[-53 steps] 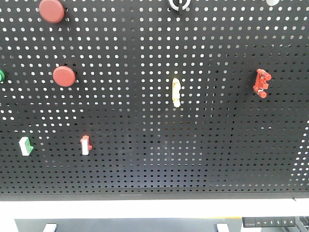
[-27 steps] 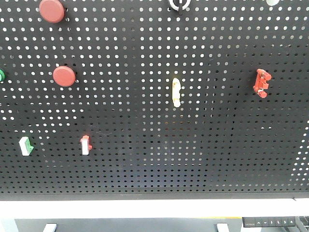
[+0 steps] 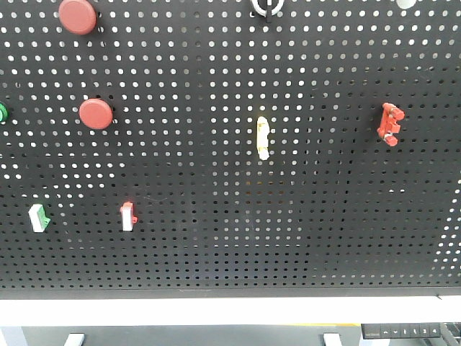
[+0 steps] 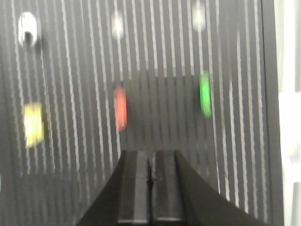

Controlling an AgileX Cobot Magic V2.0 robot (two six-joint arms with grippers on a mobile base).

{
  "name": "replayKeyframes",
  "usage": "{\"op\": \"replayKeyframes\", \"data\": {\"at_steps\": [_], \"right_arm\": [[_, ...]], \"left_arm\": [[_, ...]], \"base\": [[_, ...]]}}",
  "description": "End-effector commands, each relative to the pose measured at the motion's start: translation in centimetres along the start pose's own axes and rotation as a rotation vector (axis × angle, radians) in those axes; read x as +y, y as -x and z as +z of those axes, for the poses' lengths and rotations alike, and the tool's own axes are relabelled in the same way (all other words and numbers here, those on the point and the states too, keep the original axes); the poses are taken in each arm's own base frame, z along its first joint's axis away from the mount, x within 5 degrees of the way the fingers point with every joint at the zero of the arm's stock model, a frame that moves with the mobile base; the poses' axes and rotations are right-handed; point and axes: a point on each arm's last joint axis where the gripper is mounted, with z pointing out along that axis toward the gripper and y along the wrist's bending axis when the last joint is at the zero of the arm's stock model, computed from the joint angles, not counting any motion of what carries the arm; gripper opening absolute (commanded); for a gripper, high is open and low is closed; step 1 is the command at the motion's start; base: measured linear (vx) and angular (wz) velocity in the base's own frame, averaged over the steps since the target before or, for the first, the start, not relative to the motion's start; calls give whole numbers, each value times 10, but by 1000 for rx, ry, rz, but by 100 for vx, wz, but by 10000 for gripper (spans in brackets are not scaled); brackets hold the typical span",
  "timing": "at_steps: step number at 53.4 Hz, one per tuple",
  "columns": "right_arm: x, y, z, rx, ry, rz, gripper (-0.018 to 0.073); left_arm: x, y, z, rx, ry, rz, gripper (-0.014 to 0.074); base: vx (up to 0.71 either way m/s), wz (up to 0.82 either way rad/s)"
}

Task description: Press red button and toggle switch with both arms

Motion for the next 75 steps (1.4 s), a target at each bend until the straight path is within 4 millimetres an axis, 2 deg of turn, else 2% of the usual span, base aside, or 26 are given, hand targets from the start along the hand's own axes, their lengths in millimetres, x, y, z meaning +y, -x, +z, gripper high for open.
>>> {"op": "replayKeyframes", "data": {"at_steps": [1, 8, 16, 33, 39, 47, 59, 67, 75], "right_arm": [[3, 23, 26, -42, 11, -11, -5], [4, 22, 54, -22, 18, -10, -5], [4, 16, 72, -29, 28, -2, -5], [5, 15, 76, -40, 33, -2, -5], [5, 15, 76, -40, 33, -2, -5], [5, 15, 76, -41, 33, -2, -5], [5, 15, 76, -41, 33, -2, -5], [5, 15, 76, -41, 33, -2, -5], [5, 15, 76, -41, 33, -2, -5]], "left_arm": [[-1, 20, 32, -5, -7, -24, 2], [-1, 14, 62, 45, -6, -26, 2], [-1, -5, 83, 123, -3, -25, 2], [-5, -21, 118, 124, -38, -40, 2], [-16, -16, 138, 129, -101, -67, 2], [-37, -7, 175, 140, -186, -105, 2], [-71, -6, 229, 163, -281, -143, 2], [-89, -15, 255, 186, -316, -151, 2], [-98, -19, 272, 195, -322, -151, 2]], "base": [[0, 0], [0, 0], [0, 0], [0, 0], [0, 0], [0, 0], [0, 0], [0, 0], [0, 0]]}}
